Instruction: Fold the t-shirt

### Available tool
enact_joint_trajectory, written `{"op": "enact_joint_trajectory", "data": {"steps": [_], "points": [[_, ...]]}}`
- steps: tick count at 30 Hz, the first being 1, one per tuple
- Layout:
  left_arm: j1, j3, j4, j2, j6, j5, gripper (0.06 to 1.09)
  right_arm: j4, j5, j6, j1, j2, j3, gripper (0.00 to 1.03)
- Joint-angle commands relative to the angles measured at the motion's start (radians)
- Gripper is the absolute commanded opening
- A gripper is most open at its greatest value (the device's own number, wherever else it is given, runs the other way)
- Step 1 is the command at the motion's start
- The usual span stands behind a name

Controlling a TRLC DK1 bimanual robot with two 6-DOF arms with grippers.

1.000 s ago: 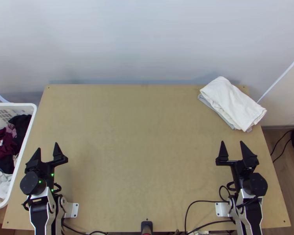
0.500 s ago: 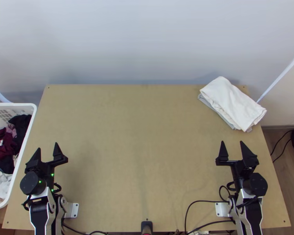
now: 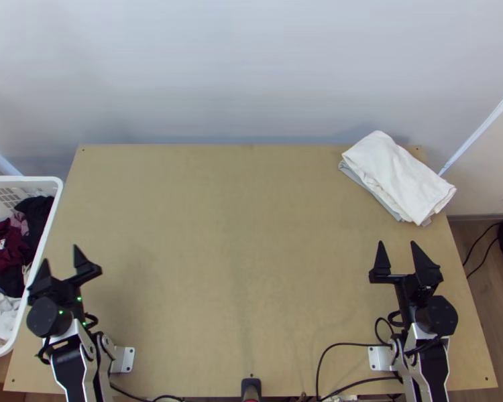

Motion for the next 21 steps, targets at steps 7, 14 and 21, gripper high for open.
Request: {"op": "enact_joint_trajectory", "data": {"steps": [7,14,21], "points": [[0.055,0.538,-0.164,0.397,-0.053,-0.003,1.04,-0.019,0.009,-0.008,0.001,-0.003,-0.005,0.99],[0.21,0.935,-0.44,0.776,-0.107,0.04,1.04,-0.018,0.009,-0.009,0.001,-0.003,-0.005,0.99],[0.479,1.136,-0.523,1.095,-0.064,0.209,1.04,-0.019,0.009,-0.009,0.001,-0.003,-0.005,0.99]]}}
